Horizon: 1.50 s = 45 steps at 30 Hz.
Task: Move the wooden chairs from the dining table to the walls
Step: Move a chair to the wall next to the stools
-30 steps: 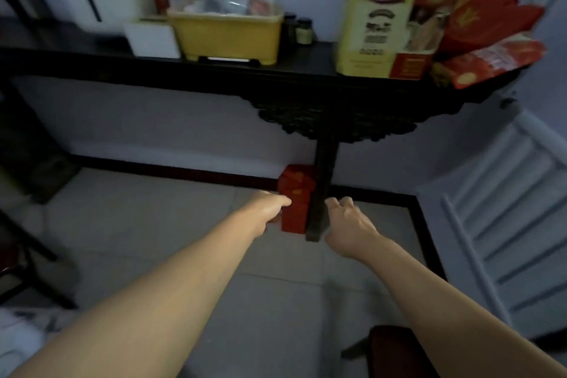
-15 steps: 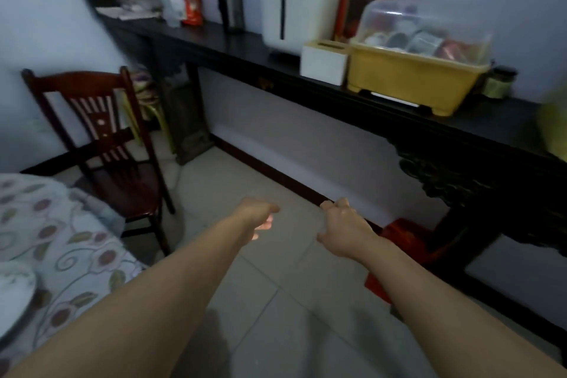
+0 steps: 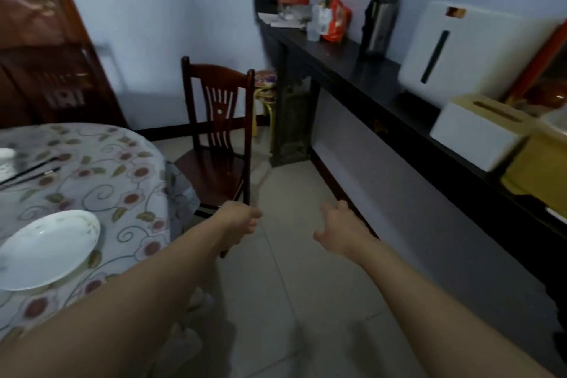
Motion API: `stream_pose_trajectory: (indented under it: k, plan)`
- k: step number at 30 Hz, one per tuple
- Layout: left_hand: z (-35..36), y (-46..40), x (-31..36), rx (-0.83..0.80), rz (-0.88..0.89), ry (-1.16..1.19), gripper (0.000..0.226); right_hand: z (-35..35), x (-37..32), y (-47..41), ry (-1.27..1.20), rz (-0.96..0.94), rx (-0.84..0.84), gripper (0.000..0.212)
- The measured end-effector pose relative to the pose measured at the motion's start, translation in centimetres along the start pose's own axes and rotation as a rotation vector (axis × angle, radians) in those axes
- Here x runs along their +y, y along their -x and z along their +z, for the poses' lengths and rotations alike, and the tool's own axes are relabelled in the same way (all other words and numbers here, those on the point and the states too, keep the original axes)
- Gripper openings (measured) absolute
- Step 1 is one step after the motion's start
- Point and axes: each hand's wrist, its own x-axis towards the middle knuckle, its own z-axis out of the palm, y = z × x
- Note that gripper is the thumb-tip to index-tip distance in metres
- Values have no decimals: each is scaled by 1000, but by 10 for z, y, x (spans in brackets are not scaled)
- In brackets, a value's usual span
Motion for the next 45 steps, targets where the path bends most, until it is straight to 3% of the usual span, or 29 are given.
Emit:
stream_pose_trajectory:
  k: [3, 11, 20, 26, 33, 38, 41, 45]
  plan:
    - [-19, -30, 19, 56, -12, 80, 18, -11, -21, -50, 8, -101, -37, 64]
    - [-68, -133, 99, 166, 83, 111, 10, -58, -87, -184, 57, -244, -11, 65]
    - [-109, -245, 188, 200, 113, 32, 40, -105, -131, -327, 50, -284, -9, 60]
    - [-128, -337, 247, 286, 128, 58, 3, -136, -158, -452, 73, -357, 18, 64]
    - [-145, -440, 312, 404, 110, 63, 19, -174, -195, -595, 84, -450, 5, 65]
    - [-167, -507, 347, 435, 95, 9, 13, -190, -226, -671, 94, -493, -12, 56]
    - [-185, -551, 368, 475, 124, -114, 40, -193, -249, -713, 121, -509, 3, 59]
    - [-211, -613, 392, 476, 203, -282, 54, -194, -277, -766, 117, -472, 24, 65]
